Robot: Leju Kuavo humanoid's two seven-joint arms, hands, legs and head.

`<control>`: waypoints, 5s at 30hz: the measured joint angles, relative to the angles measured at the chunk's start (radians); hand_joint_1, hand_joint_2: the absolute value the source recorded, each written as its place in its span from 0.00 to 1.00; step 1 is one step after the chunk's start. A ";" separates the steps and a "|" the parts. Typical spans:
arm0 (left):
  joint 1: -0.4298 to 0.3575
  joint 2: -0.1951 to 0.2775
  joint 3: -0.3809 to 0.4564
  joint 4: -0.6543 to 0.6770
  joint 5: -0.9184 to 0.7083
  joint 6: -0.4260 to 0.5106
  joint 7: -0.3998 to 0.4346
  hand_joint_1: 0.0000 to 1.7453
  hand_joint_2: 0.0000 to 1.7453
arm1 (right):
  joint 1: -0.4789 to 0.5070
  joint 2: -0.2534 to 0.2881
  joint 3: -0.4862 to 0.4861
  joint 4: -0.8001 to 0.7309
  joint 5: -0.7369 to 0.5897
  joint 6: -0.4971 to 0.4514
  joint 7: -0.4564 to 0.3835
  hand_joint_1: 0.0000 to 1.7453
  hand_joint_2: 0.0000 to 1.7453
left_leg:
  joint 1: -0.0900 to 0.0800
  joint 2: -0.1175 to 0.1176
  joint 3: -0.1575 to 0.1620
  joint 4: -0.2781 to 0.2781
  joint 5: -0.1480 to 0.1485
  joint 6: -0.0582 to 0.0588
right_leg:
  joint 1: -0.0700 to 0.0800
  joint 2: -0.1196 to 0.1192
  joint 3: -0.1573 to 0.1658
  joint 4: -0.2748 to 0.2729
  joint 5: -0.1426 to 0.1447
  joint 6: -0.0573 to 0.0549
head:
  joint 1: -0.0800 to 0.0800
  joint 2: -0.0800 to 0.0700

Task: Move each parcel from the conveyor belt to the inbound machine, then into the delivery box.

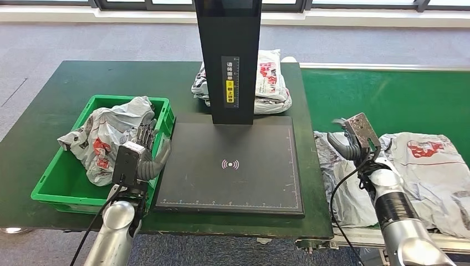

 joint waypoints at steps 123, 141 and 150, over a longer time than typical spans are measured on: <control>-0.034 -0.024 0.014 0.019 -0.030 -0.022 -0.015 0.00 1.00 | -0.117 0.142 0.019 -0.202 -0.610 0.310 0.150 1.00 1.00 | 0.000 0.002 -0.003 0.000 0.003 0.000 | 0.000 0.002 -0.003 0.000 0.002 0.001 | 0.000 0.000; -0.102 -0.026 -0.034 0.092 0.037 -0.010 -0.028 0.00 1.00 | -0.423 0.302 0.454 -0.101 -0.759 0.244 0.286 1.00 1.00 | 0.000 0.001 -0.004 0.000 0.005 0.000 | 0.001 0.002 -0.005 0.001 0.004 0.001 | 0.000 0.000; -0.105 -0.022 -0.037 0.107 0.042 -0.006 -0.029 0.00 1.00 | -0.452 0.319 0.516 -0.068 -0.768 0.238 0.278 1.00 1.00 | 0.000 0.001 -0.005 0.000 0.005 0.000 | 0.000 0.001 -0.005 0.001 0.004 0.001 | 0.000 0.000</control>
